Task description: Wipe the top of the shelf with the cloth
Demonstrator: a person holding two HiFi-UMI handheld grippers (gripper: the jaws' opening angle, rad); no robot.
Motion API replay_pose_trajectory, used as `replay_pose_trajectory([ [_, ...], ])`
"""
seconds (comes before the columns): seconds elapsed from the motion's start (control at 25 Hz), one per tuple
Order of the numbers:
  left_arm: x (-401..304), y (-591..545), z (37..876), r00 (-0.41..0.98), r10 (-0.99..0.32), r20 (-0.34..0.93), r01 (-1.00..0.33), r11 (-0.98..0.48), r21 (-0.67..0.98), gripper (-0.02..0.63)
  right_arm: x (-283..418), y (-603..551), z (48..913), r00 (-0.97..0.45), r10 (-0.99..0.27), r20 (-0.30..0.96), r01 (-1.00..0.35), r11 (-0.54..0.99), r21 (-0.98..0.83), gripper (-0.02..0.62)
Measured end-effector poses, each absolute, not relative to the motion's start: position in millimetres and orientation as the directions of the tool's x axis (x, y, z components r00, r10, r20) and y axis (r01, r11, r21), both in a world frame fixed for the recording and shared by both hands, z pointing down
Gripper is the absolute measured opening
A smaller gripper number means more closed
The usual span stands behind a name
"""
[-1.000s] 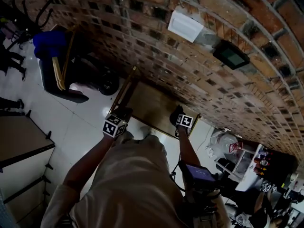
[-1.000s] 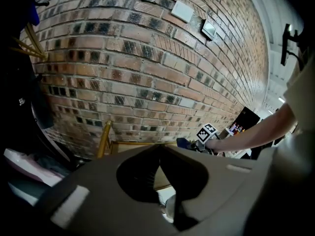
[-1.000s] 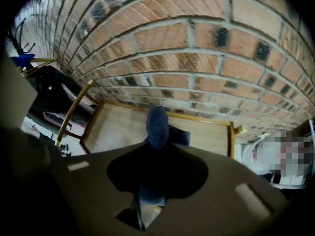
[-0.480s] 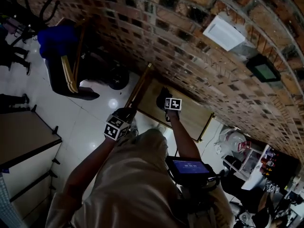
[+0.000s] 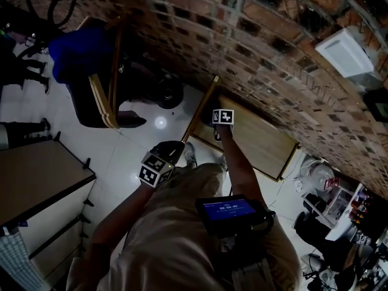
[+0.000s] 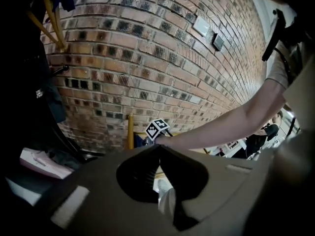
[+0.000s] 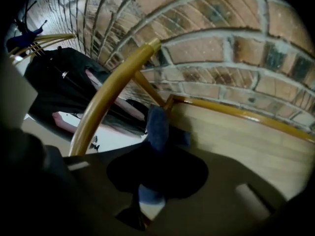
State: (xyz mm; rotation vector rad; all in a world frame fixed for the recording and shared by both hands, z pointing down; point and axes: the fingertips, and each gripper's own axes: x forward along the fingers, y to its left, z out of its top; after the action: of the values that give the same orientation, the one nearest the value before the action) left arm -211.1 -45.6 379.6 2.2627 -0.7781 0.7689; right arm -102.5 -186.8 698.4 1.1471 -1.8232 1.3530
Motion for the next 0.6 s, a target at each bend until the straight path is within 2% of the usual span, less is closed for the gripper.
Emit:
replay_pose_trajectory([
  [0.32,-251.3,-44.7,388.3,0.646,-0.309,0.698,-0.691,-0.624,0.363,-0.021,-121.1,-193.7,728.1,-0.393,-0.253,0.884,-0.919,0.103,-0.379,0.075],
  [0.6,-234.3,-37.2,387.0,0.640,-0.298,0.708,-0.686,-0.636,0.352,-0.021,-108.1,-187.3,718.9,-0.356,-0.246,0.901,-0.933,0.144,-0.329,0.075],
])
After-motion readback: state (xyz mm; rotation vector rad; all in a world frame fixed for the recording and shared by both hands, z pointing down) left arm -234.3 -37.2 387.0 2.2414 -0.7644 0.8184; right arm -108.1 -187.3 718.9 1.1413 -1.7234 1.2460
